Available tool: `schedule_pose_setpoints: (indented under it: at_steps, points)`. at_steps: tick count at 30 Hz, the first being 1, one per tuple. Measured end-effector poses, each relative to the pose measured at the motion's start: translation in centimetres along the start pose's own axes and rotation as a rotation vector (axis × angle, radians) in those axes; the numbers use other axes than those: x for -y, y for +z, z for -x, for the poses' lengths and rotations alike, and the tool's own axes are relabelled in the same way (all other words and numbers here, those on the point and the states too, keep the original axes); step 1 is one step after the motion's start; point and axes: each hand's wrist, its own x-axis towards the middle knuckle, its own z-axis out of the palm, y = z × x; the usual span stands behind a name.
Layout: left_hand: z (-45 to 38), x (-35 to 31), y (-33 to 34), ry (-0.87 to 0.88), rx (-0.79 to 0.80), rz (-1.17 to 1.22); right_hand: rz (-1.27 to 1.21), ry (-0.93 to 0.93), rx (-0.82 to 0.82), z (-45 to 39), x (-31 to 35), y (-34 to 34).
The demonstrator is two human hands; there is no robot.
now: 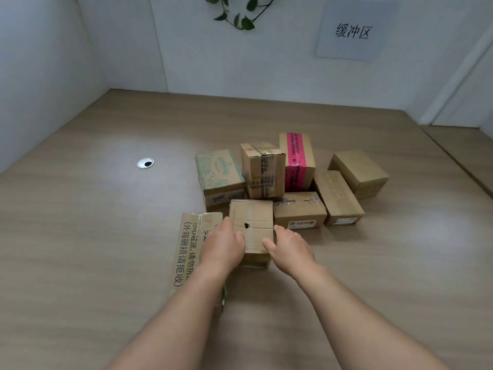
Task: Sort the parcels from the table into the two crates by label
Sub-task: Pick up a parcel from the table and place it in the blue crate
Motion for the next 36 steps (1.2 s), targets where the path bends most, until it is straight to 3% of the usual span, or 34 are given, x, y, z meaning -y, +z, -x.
schedule_pose_setpoints:
  at_steps: [6, 12, 18, 24, 31, 36]
  points:
    - [-1.3, -1.0, -0.1, -0.133, 0.079, 0.078, -0.527, 0.096, 0.16, -1.8, -1.6, -0.5]
    - [1.3, -2.6, -0.2, -0.174, 0.102, 0.45, -0.725, -0.062, 0.277, -1.5, -4.2, -2.0]
    - [5.1, -4.4, 1.0, -0.275, 0.02, 0.784, -1.12, 0.061, 0.429, 0.4, -7.4, -4.6]
    - [8.8, -5.4, 3.7, -0.408, 0.006, 0.841, -0.985, 0.162, 0.413, 1.8, -10.5, -3.5]
    - [11.9, -5.3, 6.4, -0.45, 0.159, 0.738, -0.906, 0.098, 0.662, 3.2, -14.2, -2.0]
    - [13.2, -5.6, 7.5, -0.427, 0.146, 0.772, -0.935, 0.051, 0.661, 4.0, -15.6, -0.6]
